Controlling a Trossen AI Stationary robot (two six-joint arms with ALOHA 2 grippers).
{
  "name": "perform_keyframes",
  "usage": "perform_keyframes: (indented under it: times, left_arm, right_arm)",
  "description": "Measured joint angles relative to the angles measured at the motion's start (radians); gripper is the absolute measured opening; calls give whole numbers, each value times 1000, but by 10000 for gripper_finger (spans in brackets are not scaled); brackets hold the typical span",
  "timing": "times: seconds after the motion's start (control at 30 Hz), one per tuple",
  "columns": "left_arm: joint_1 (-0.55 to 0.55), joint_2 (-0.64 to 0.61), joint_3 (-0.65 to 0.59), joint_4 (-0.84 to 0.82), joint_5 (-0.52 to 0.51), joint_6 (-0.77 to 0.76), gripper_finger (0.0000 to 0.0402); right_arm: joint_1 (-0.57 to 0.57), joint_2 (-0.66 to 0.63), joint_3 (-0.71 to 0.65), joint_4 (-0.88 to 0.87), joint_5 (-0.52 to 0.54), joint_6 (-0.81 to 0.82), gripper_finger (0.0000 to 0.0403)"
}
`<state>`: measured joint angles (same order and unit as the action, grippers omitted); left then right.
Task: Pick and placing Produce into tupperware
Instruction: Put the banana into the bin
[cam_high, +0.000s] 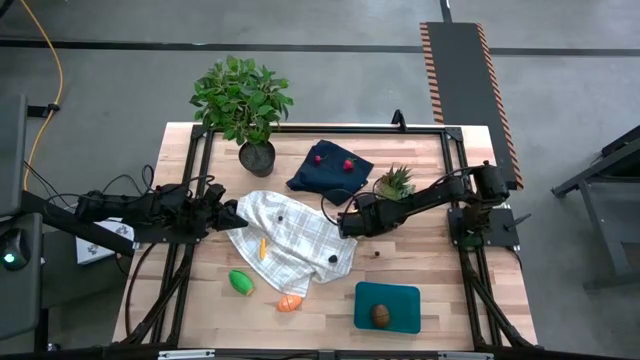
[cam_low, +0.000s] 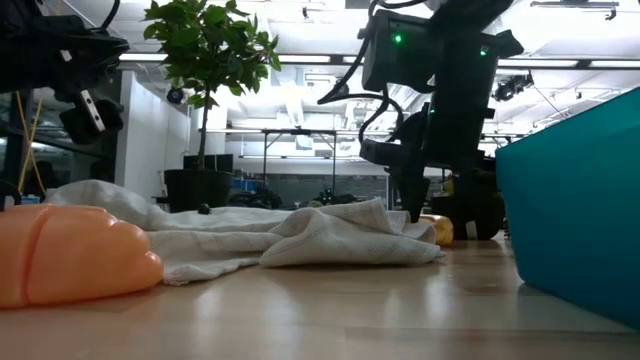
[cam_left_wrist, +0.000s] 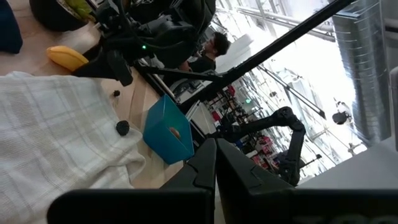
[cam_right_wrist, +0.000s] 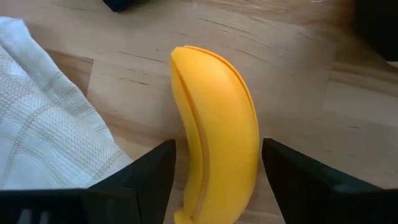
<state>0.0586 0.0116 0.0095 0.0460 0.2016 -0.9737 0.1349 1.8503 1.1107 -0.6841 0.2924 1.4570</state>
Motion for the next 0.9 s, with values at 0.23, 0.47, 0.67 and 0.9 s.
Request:
perform_keyframes:
  times: [0.23, 0.47, 0.67, 0.9]
  left_arm:
    - [0, 0, 0, 0, 0, 0, 1]
    - [0, 0, 0, 0, 0, 0, 1]
    - [0, 0, 0, 0, 0, 0, 1]
    - [0, 0, 0, 0, 0, 0, 1]
  right_arm:
    - [0, 0, 1, 9, -10, -4, 174]
    - [0, -2, 2, 16, -12, -7, 139]
    - [1, -2, 2, 16, -12, 0, 135]
    - [3, -2, 52, 4, 17, -2, 134]
